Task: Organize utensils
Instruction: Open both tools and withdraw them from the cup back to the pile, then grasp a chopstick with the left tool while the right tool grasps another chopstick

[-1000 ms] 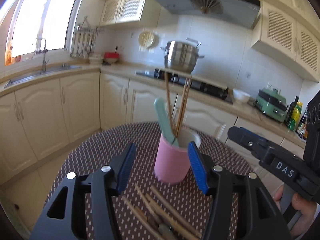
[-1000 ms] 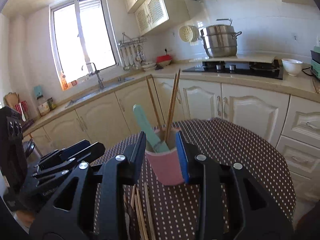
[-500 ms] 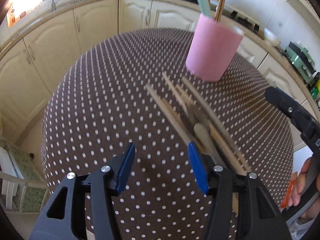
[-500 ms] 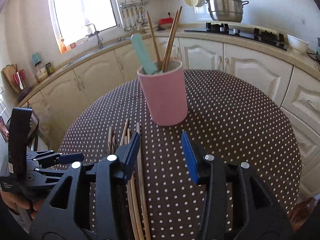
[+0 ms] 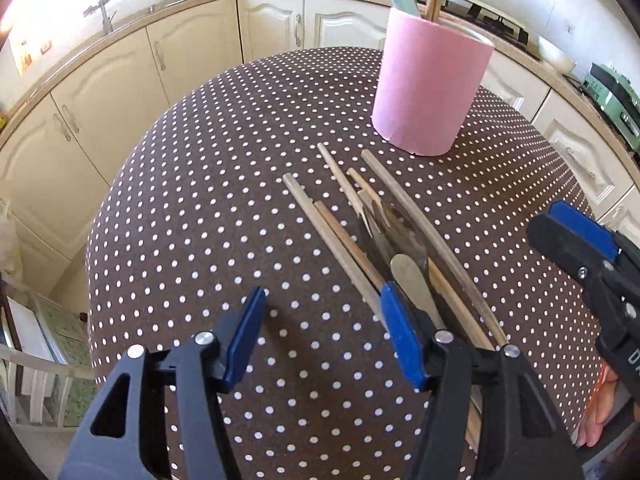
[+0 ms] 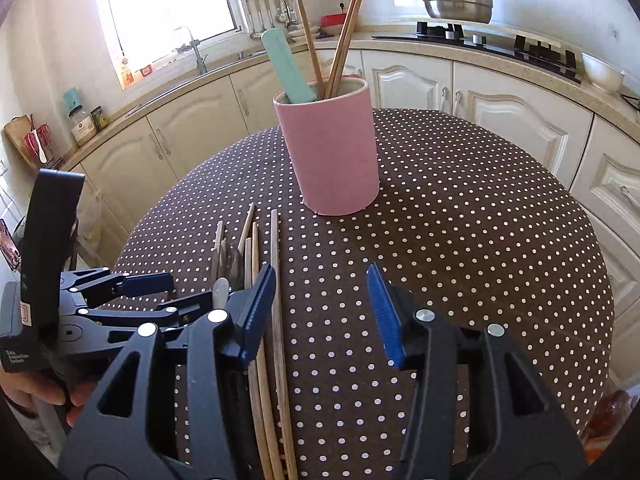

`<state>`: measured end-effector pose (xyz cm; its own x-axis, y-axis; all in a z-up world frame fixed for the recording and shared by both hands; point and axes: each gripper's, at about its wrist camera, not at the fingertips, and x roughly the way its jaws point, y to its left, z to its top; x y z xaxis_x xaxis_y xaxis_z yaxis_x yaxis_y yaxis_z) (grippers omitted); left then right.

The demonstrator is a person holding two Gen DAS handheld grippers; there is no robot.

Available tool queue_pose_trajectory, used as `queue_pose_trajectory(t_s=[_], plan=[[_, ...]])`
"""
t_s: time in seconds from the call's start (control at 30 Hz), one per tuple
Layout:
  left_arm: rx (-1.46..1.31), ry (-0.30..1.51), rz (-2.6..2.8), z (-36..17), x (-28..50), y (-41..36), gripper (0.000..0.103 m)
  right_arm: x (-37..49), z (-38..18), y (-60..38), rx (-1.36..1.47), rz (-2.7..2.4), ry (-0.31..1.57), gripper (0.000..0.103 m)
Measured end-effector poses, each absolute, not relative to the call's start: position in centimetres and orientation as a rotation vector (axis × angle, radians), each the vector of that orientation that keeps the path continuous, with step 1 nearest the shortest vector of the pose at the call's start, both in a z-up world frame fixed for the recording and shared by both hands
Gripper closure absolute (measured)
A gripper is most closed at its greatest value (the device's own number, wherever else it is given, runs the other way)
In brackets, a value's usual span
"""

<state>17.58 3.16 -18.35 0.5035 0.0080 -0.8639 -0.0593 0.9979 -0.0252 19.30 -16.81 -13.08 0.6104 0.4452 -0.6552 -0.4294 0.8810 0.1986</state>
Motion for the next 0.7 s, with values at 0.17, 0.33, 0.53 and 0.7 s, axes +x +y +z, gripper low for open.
queue_pose_trajectory(t_s=[0.17, 0.33, 0.53, 0.7], plan=[[0.003, 1.032, 0.011, -18.4, 18.0, 2.5, 0.043, 19.6, -13.2, -16.3, -0.011, 0.514, 0.790, 0.055], [0.118, 1.033, 0.061, -18.2, 18.4, -0.2, 0.044, 20.4, -13.4, -16.0, -0.012, 0.516, 0.813, 0.055], [0.078, 1.064, 0.011, -18.7, 18.2, 0.1, 0.044, 20.6, -13.3, -15.6, -0.029, 0.531, 0.823, 0.054], [0.029, 1.064, -0.017, -18.3, 18.9, 2.1, 0.081, 21.0, -13.8, -14.7, -0.105, 0.554, 0.892, 0.054]])
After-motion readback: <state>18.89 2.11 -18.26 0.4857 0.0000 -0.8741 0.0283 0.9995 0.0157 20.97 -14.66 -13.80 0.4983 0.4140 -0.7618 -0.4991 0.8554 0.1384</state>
